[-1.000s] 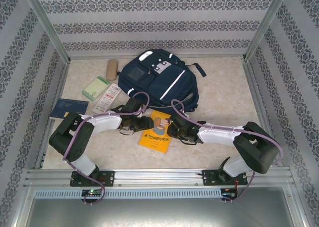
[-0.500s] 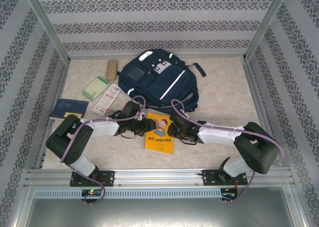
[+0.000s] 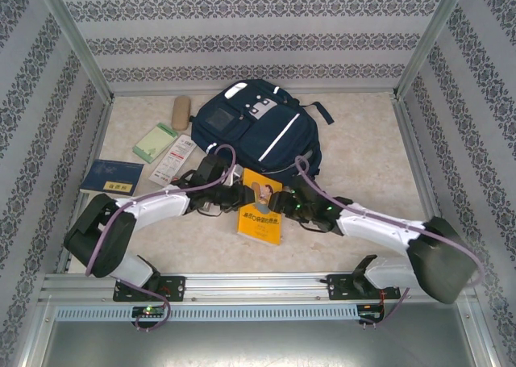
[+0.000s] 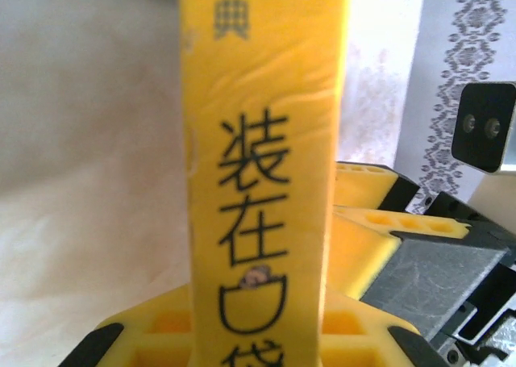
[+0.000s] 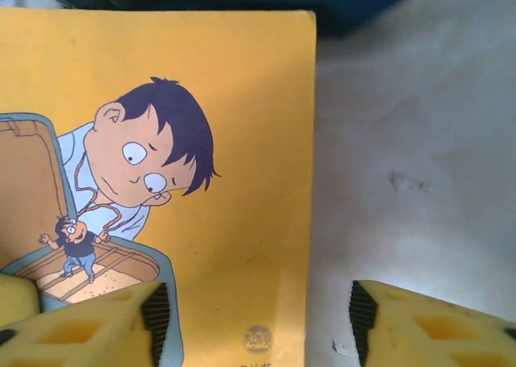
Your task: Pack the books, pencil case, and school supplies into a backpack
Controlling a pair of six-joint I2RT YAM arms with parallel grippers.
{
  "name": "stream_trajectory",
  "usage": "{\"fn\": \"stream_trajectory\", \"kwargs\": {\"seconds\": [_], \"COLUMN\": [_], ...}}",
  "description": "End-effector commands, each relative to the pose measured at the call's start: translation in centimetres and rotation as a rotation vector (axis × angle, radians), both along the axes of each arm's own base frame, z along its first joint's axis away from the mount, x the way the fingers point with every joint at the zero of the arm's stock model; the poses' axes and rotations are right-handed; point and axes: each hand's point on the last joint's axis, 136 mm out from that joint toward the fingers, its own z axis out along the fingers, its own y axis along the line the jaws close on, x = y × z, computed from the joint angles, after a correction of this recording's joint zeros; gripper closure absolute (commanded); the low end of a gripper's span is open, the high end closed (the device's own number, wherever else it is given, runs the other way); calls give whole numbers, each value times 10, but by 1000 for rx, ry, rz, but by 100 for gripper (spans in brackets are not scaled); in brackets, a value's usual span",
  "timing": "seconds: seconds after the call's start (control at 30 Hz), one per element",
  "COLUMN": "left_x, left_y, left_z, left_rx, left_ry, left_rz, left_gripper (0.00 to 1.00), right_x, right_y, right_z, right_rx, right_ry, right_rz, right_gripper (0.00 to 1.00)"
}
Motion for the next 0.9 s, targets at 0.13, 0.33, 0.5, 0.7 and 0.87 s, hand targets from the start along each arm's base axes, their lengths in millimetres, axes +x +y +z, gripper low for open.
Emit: {"fn": "stream_trajectory", "kwargs": {"seconds": [0.13, 0.33, 0.5, 0.7, 0.87], "left_x": [19, 39, 51, 62, 67], "left_y": [-16, -31, -40, -42, -43], "left_z": [90, 133, 154, 156, 151], "left_rx": [-132, -236, -305, -318, -315], "left_ry": [-183, -238, -256, -261, -253], "left_rz": [-49, -77, -91, -85, -82], "left_gripper": [100, 100, 100, 100, 100], "right_x": [10, 24, 34, 41, 41], "right_y": [-19, -13, 5, 8, 3], "right_z": [48, 88, 106, 128, 135], "right_rx": [192, 353, 449, 530, 566], "right_ry": [-86, -127, -102, -143, -155], "right_rz": [15, 70, 153, 190, 190], "right_gripper": [17, 10, 14, 18, 47]}}
